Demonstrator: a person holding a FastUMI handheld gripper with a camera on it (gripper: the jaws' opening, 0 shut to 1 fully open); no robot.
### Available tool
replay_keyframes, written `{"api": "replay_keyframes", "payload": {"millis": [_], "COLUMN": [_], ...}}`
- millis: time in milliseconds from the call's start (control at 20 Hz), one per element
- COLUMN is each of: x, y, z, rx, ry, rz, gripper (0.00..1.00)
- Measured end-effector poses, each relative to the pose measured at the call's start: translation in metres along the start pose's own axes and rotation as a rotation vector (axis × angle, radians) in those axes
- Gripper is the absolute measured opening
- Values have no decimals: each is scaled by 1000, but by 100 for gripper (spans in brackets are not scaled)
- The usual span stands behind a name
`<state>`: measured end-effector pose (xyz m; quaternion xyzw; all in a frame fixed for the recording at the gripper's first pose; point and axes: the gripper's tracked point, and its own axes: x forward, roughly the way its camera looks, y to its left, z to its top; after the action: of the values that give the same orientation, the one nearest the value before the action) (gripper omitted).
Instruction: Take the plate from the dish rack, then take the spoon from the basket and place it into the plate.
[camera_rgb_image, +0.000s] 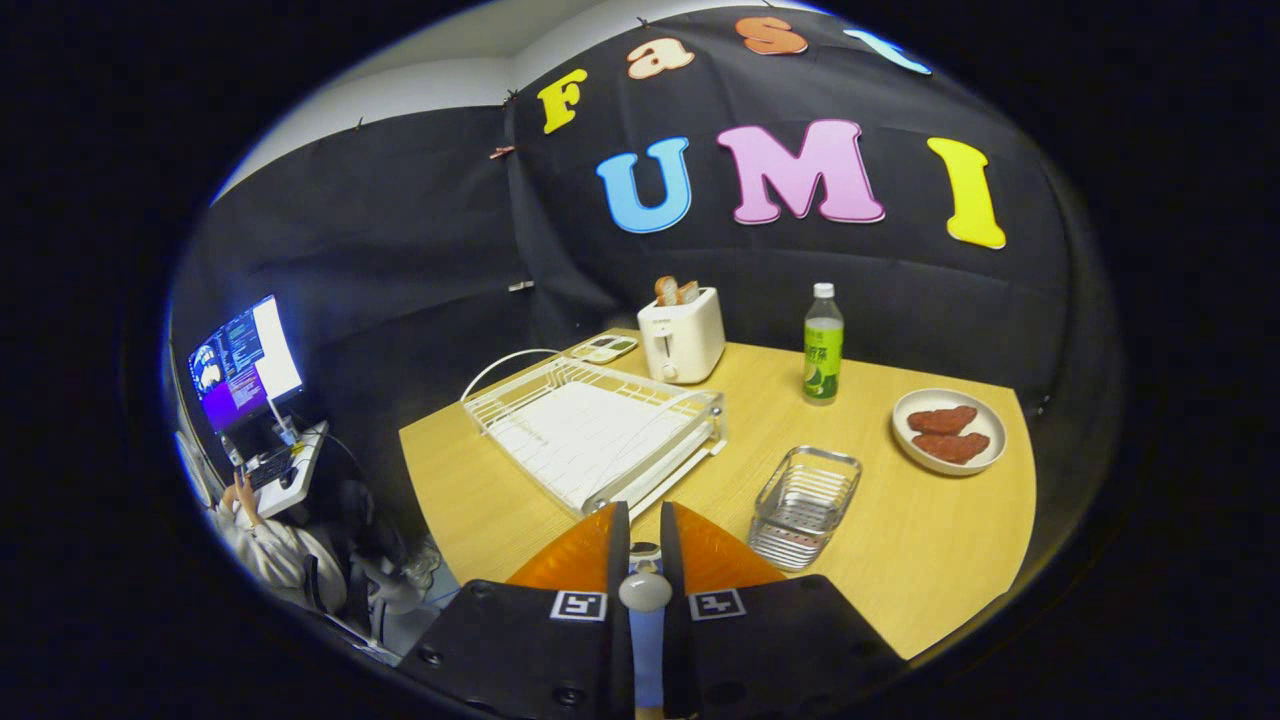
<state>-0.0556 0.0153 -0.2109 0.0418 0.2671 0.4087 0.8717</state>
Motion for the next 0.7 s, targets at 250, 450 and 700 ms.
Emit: {"api": "replay_keyframes", "payload": {"millis": [250, 450, 700], "x": [19, 28, 22], "y": [7, 5, 0], "z": [-37, -51, -60], "rx": [-69, -39, -33], "ry": [75, 101, 136], "rz": [32, 25, 18], "gripper": [15, 16, 18]}}
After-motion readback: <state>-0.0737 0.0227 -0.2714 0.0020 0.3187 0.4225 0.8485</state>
